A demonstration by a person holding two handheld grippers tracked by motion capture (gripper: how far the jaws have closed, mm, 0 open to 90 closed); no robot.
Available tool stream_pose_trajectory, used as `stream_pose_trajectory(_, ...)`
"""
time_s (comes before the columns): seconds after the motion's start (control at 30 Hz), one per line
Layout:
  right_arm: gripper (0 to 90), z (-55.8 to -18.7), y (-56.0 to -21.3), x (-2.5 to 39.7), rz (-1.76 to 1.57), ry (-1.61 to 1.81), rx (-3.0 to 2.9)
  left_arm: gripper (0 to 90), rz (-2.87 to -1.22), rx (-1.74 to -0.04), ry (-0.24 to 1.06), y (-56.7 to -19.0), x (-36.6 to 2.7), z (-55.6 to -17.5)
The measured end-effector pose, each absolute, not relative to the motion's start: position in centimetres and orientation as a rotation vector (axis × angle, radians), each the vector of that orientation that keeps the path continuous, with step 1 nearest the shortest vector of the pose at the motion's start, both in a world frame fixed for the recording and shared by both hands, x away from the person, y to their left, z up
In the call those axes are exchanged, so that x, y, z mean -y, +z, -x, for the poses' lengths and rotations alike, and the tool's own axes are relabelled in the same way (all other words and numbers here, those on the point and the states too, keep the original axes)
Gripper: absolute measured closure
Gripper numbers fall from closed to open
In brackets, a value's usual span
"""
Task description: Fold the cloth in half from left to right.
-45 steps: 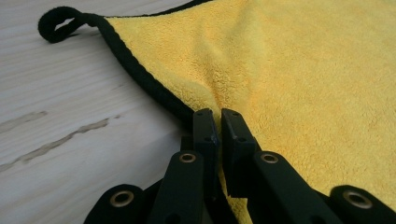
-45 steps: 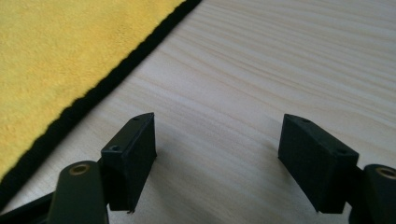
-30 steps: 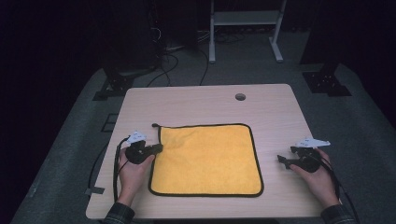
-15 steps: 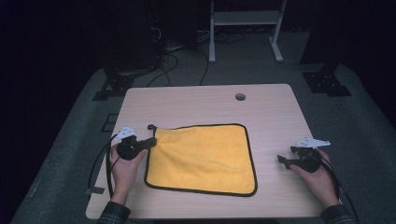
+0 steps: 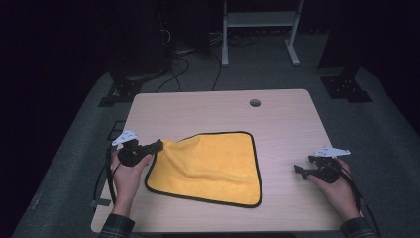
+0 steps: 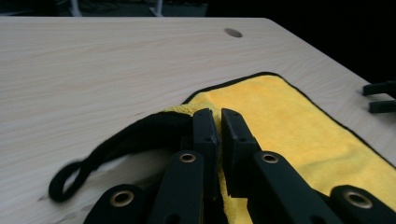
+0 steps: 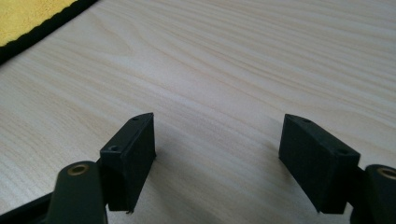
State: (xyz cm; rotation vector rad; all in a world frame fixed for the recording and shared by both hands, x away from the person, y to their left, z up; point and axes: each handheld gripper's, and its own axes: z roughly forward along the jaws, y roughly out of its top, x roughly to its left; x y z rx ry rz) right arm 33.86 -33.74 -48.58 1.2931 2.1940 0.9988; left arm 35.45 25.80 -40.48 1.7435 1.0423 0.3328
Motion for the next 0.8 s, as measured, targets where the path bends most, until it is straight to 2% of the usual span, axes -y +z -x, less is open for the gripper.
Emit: stream_pose_trajectory(0.8, 25.9, -33.9, -48.6, 33.7, -1.293, 0.999, -2.194, 85.2, -1.823, -0.904, 0.153, -40.2, -17.0, -37.6)
